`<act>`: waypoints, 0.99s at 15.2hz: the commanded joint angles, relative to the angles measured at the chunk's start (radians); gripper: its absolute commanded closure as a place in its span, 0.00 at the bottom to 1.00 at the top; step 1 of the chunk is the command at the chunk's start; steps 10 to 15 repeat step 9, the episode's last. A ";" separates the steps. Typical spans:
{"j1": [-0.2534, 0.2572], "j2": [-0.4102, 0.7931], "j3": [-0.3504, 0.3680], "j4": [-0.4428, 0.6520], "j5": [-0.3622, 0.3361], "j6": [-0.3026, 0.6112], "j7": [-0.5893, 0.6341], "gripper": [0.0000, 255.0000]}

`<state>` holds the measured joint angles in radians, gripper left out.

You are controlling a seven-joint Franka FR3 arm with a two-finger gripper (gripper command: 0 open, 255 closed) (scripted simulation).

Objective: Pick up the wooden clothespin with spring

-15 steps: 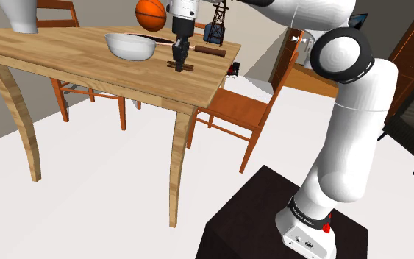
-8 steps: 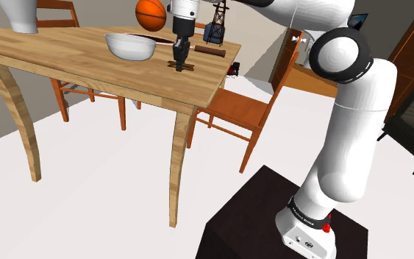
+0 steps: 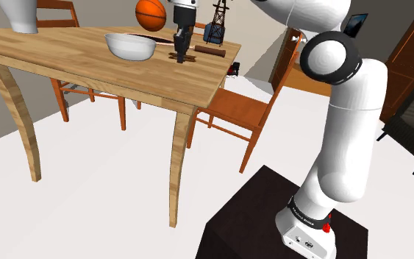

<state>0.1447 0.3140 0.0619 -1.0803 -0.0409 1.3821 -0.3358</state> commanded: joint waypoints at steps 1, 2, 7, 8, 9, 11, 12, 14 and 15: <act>0.001 0.017 0.000 0.053 -0.001 -0.037 -0.001 1.00; 0.002 0.030 0.000 0.088 -0.002 -0.059 -0.002 1.00; 0.011 0.130 -0.001 0.323 -0.010 -0.193 -0.004 1.00; 0.011 0.135 -0.001 0.334 -0.010 -0.199 -0.004 1.00; 0.011 0.135 -0.001 0.334 -0.010 -0.199 -0.004 1.00; 0.011 0.135 -0.001 0.334 -0.010 -0.199 -0.004 1.00; 0.011 0.135 -0.001 0.334 -0.010 -0.199 -0.004 1.00; 0.011 0.135 -0.001 0.334 -0.010 -0.199 -0.004 1.00; 0.011 0.135 -0.001 0.334 -0.010 -0.199 -0.004 1.00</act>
